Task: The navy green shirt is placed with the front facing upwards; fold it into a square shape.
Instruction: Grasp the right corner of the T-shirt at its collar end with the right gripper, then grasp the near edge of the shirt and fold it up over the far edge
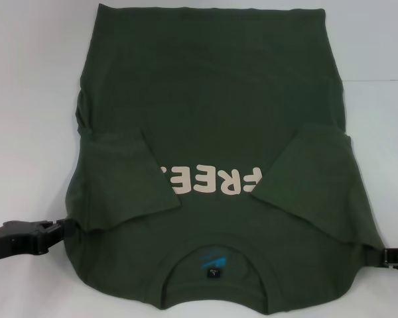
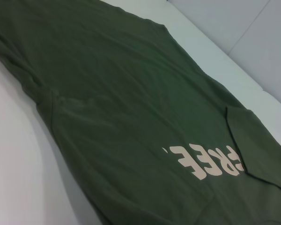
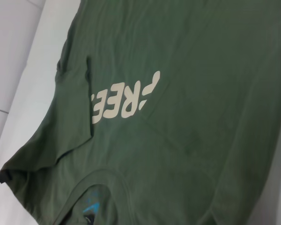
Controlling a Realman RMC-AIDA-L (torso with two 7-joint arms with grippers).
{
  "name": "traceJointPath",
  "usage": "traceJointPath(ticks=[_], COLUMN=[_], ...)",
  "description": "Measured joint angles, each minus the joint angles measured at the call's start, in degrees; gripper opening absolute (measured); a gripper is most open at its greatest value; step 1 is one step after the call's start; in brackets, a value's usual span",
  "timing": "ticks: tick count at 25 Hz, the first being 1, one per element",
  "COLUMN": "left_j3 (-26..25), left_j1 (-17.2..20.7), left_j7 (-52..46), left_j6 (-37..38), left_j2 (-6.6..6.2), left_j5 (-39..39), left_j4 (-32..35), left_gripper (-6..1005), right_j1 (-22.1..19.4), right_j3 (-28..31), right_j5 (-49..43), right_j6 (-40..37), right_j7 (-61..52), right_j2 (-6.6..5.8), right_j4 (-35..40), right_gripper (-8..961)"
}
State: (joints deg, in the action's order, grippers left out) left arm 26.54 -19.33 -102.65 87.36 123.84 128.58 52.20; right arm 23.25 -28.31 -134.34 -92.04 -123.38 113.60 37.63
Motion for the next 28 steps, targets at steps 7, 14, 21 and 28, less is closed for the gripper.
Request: traceJointPath(ticks=[7,14,21,28], left_j3=[0.0,0.0,-1.5,-4.5], left_j1=[-0.1,-0.1,0.3,1.9], left_j7=[0.0,-0.3,-3.1,-7.7], left_j6=[0.0,0.6,6.3,9.9], left_j2=[-0.08,-0.09,-0.42,-0.57], left_j5=[0.0,0.0,0.1,0.6], left_j4=[0.1,0.1,1.4,4.2], left_gripper=[30,30,30,29], right_j1=[-0.4,-1.0,-2.9,-5.2], right_j3=[0.1,0.3,4.9,9.1], right_j5=[0.1,0.2,0.3,0.3], right_j6=[0.3,0.8,-1.4,-5.3], right_j7=[-0.4,0.6,6.7,13.9], right_j2=[0.04,0.05,0.12,-0.12], right_j4=[0.0,-0.5,-1.8,-2.0], right_gripper=[231,39,44,49])
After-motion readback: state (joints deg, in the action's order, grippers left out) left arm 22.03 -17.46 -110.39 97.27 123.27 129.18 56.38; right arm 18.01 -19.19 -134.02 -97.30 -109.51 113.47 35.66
